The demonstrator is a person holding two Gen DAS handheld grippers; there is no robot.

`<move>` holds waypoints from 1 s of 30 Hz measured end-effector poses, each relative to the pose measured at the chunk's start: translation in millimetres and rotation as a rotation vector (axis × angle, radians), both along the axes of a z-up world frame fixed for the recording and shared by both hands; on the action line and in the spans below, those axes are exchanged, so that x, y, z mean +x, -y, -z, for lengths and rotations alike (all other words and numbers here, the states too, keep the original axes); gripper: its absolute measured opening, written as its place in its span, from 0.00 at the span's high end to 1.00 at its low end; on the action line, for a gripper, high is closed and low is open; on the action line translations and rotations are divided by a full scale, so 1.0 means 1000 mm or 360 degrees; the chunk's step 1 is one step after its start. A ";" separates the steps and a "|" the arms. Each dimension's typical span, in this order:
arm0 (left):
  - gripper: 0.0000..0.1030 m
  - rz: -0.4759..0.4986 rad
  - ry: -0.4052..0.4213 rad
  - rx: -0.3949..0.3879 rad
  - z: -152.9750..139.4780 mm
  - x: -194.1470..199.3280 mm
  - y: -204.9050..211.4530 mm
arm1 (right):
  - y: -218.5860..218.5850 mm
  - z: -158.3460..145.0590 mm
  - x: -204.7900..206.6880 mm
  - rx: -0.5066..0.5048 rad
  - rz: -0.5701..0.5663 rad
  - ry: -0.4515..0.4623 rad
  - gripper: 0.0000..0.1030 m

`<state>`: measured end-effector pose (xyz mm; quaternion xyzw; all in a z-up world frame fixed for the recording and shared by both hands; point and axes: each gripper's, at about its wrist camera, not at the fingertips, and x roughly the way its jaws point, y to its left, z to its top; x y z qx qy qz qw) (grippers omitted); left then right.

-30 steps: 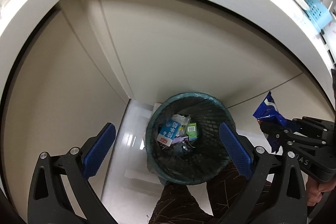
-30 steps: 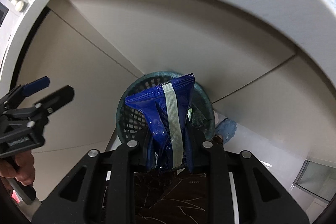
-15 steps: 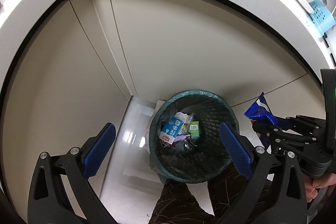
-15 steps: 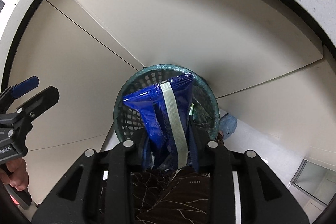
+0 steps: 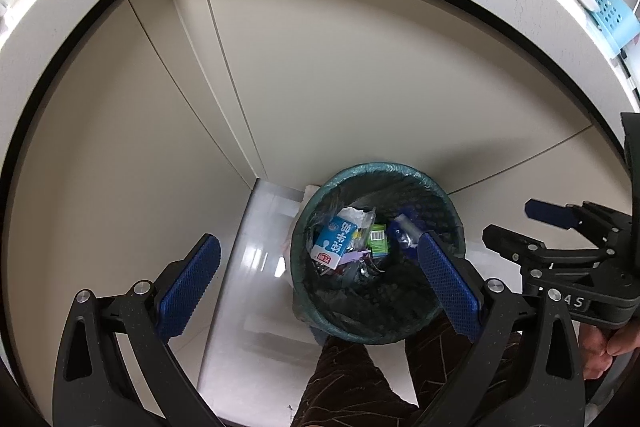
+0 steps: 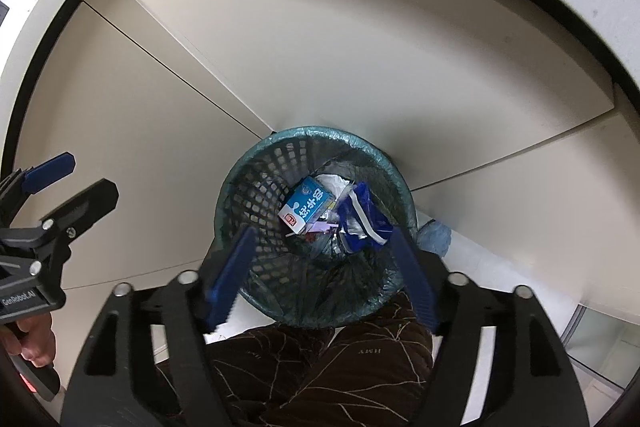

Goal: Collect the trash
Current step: 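Open the right tool to drop the blue wrapper into the wastebasket, then raise both tools back to the bubble wrap and pill bottle on the counter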

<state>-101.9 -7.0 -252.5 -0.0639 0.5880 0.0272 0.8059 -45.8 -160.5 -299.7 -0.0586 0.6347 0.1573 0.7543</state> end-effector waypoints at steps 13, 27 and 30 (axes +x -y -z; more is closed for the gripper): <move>0.06 0.0034 0.0033 -0.0008 -0.017 -0.001 0.006 | 0.013 -0.040 -0.006 -0.0028 0.0021 0.0191 0.08; 0.06 0.0049 0.0178 -0.0051 -0.088 0.004 0.009 | 0.040 -0.132 0.004 0.0011 0.0076 0.0394 0.08; 0.06 0.0039 0.0215 -0.0047 -0.104 0.010 0.011 | 0.043 -0.153 0.013 0.0036 0.0097 0.0444 0.08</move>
